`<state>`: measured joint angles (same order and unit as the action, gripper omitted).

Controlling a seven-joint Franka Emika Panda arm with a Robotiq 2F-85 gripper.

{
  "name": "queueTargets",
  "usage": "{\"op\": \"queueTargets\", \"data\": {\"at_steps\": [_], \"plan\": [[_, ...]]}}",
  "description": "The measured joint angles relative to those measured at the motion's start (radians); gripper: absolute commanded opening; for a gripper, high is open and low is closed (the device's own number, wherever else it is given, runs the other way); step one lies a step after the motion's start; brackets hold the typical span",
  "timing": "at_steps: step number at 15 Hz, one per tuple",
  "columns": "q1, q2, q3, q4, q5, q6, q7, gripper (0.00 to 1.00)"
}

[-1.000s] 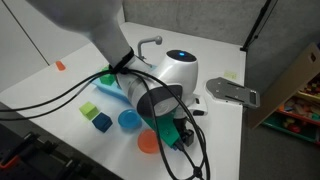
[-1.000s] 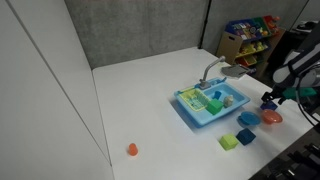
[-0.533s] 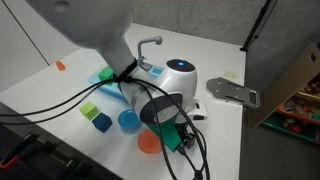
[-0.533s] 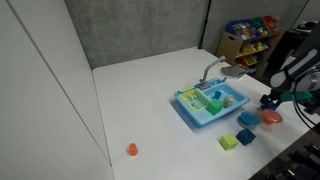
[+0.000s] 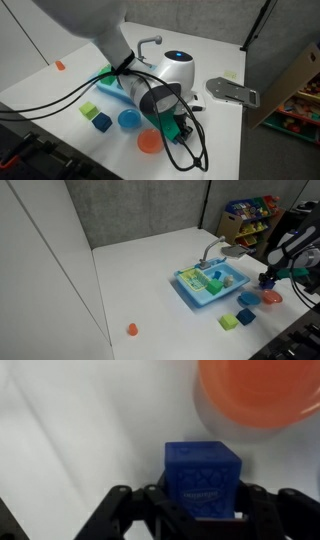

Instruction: Put the blue building block on top of the green building block, remove the bottle from the sink and put it on top of the blue building block

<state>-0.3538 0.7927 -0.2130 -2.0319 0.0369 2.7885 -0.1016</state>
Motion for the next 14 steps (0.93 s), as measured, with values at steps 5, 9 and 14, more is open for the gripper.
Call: {"op": "queueTargets", "data": {"at_steps": [5,9,14], "plan": [[0.086,-0.076,-0.011,0.003,-0.002,-0.063,0.043,0.22],[0.151,-0.133,-0.015,0.015,-0.004,-0.098,0.089,0.21],[0.219,-0.186,-0.012,0.054,-0.006,-0.162,0.143,0.21]]}}
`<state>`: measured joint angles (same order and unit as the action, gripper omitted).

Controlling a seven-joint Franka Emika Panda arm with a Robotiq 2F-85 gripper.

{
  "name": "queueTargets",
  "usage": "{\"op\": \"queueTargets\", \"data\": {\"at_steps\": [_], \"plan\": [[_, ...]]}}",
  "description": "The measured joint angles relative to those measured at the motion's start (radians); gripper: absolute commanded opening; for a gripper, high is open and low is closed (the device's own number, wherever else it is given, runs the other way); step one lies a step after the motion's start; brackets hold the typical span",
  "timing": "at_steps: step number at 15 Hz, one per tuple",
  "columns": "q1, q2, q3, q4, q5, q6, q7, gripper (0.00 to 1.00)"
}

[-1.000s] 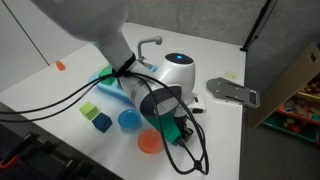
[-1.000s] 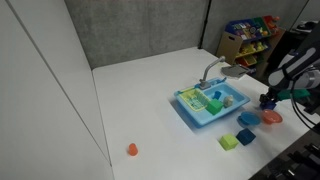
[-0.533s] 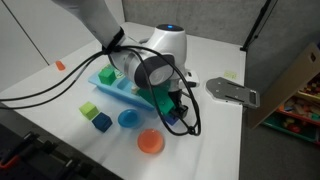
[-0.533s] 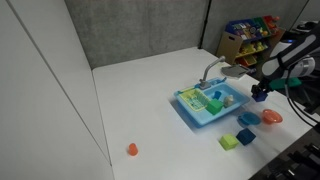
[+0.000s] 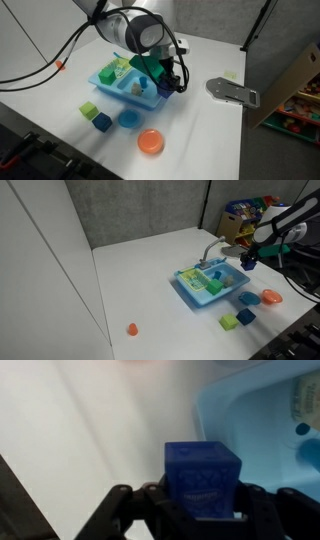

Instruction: Put the blue building block on top of the green building block, remove the bottle from the sink and put it on top of the blue building block

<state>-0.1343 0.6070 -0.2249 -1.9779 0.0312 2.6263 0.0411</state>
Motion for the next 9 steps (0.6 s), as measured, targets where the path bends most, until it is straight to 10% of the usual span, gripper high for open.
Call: {"op": "queueTargets", "data": {"at_steps": [1,7,8,9], "plan": [[0.012,-0.009,0.001,0.007,-0.003,-0.014,0.01,0.46],[0.029,-0.028,0.002,0.014,-0.005,-0.044,0.017,0.46],[0.029,-0.028,0.002,0.014,-0.005,-0.044,0.017,0.21],[0.029,-0.028,0.002,0.014,-0.005,-0.044,0.017,0.21]]}}
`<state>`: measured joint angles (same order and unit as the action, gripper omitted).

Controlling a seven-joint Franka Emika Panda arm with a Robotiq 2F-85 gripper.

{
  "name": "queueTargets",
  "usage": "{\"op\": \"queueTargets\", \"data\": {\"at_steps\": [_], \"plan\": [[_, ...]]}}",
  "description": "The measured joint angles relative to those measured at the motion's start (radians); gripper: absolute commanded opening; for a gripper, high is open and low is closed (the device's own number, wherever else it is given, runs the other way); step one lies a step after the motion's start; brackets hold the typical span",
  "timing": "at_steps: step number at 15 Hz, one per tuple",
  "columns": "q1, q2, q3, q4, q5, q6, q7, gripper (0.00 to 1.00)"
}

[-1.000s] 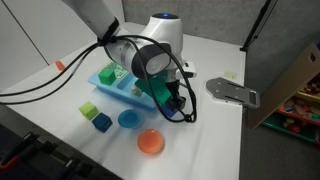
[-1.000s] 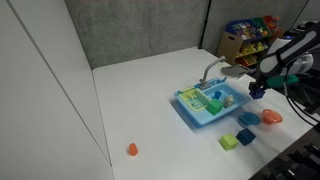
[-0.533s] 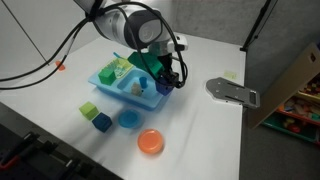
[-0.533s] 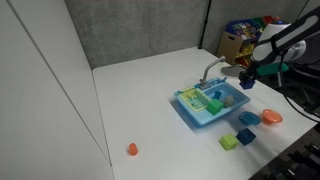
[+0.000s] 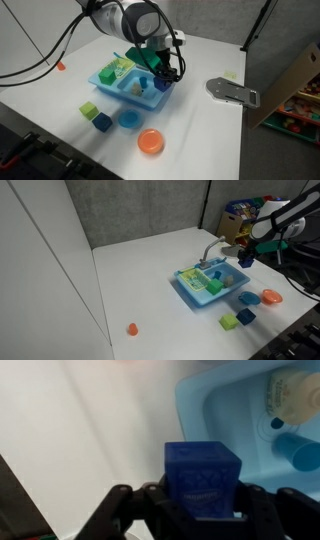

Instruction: Put the blue building block on top of the green building block, remove the bottle from the sink and put it on top of the blue building block

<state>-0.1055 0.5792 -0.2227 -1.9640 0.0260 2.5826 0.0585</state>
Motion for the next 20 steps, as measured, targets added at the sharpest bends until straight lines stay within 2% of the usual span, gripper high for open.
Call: {"op": "queueTargets", "data": {"at_steps": [7,20], "plan": [[0.001,0.004,0.032,0.0,0.0,0.011,0.0,0.21],[0.07,-0.066,0.179,-0.003,-0.014,0.015,-0.033,0.21]]}}
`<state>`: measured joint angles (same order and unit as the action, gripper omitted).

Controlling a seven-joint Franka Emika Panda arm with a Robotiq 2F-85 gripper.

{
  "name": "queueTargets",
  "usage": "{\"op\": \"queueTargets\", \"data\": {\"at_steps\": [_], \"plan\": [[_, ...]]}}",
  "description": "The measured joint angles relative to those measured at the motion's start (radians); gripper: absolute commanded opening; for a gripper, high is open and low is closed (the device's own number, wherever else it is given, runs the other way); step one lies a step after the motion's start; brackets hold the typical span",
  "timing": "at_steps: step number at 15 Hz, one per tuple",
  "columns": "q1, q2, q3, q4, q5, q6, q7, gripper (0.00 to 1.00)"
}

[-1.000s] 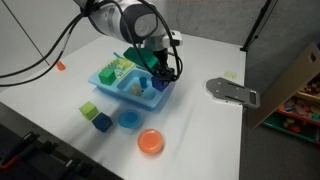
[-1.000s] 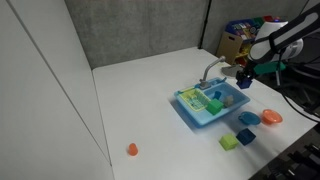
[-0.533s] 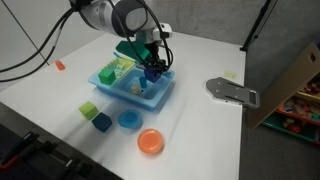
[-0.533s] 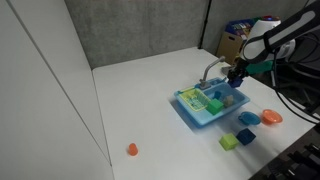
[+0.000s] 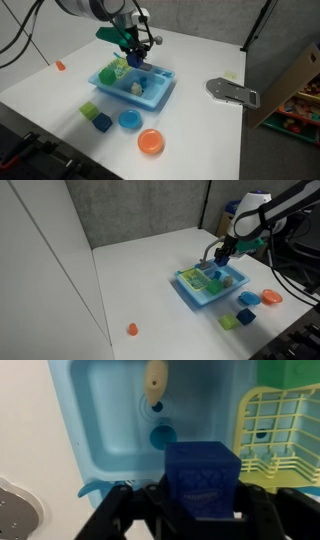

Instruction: Put the blue building block on top of the green building block, remove the bottle from the sink and put it on top of the blue building block

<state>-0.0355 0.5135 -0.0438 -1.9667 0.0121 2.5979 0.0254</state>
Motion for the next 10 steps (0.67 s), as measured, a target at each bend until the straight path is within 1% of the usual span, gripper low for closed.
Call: {"op": "queueTargets", "data": {"at_steps": [4,10], "plan": [[0.002,-0.055,0.043,-0.046,0.0,-0.024,-0.05,0.21],[0.002,-0.155,0.068,-0.159,0.0,-0.035,-0.114,0.21]]}}
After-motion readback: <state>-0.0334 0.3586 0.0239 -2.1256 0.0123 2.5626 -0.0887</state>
